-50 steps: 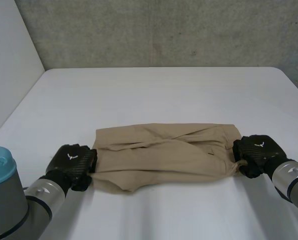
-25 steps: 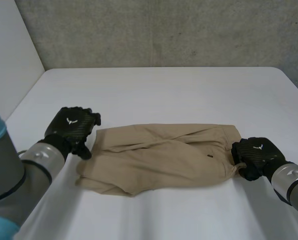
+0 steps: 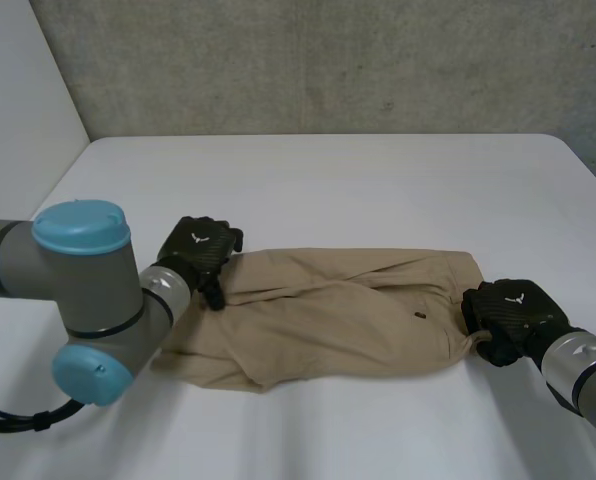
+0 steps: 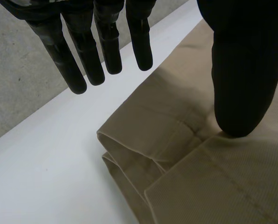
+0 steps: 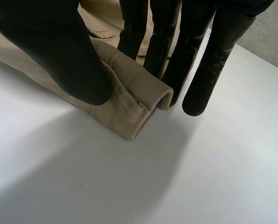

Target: Fold the shorts.

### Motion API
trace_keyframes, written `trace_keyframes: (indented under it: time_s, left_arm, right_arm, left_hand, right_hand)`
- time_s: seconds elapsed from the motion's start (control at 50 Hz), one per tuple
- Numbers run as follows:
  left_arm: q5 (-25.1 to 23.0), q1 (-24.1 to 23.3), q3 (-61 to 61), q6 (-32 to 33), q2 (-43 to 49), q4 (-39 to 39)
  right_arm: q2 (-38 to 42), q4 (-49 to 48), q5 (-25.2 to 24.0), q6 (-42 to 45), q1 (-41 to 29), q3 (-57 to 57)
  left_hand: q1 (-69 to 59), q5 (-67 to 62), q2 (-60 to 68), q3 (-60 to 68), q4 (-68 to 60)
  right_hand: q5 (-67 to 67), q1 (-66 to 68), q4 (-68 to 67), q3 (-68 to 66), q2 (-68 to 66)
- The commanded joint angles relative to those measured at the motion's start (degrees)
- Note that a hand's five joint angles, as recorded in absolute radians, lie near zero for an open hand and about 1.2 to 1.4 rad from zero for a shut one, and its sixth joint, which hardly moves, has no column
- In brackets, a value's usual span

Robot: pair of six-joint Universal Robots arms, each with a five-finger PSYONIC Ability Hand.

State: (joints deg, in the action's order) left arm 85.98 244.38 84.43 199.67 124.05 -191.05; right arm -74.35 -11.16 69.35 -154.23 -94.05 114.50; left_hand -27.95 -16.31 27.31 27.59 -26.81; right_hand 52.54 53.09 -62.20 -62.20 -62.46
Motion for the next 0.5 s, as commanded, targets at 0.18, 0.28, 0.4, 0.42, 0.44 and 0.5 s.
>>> trace_keyframes:
  time_s: [0.18,0.28,0.4,0.42,0.44,0.5]
  left_arm:
    - [0.85,1.18,-15.51,0.19,9.72,-0.9]
    - [1.55,3.03,-20.87,0.28,13.05,-2.13]
    - [1.82,3.38,-25.1,0.45,16.22,-2.4]
    - [1.82,3.38,-25.54,0.45,16.4,-2.4]
    - [1.82,3.56,-26.32,0.37,16.49,-2.4]
    - [1.91,3.91,-27.3,0.36,16.57,-2.49]
  right_arm:
    - [0.0,0.0,0.0,0.16,0.0,0.38]
    - [0.0,0.0,0.0,0.16,0.0,0.38]
    - [0.0,0.0,0.09,0.16,0.0,0.46]
    - [0.0,0.0,0.09,0.16,0.0,0.46]
    - [0.0,0.0,0.09,0.16,0.0,0.55]
    - [-0.09,0.0,0.17,0.16,0.0,0.64]
  left_hand:
    - [-3.29,-4.93,3.93,3.65,-4.43]
    - [-5.3,-6.94,5.94,5.66,-6.44]
    - [-5.82,-7.45,6.45,6.18,-6.95]
    - [-6.15,-7.79,6.79,6.51,-7.29]
    - [-6.82,-8.46,7.46,7.18,-7.95]
    - [-8.0,-9.64,8.64,8.36,-9.14]
  right_hand:
    - [8.6,18.06,-8.95,-8.95,-8.68]
    - [8.6,18.06,-8.95,-8.95,-8.68]
    - [8.6,18.06,-8.95,-8.95,-8.68]
    - [8.77,18.22,-9.11,-9.11,-8.85]
    - [8.6,18.06,-8.95,-8.95,-8.68]
    - [8.77,18.22,-9.11,-9.11,-8.85]
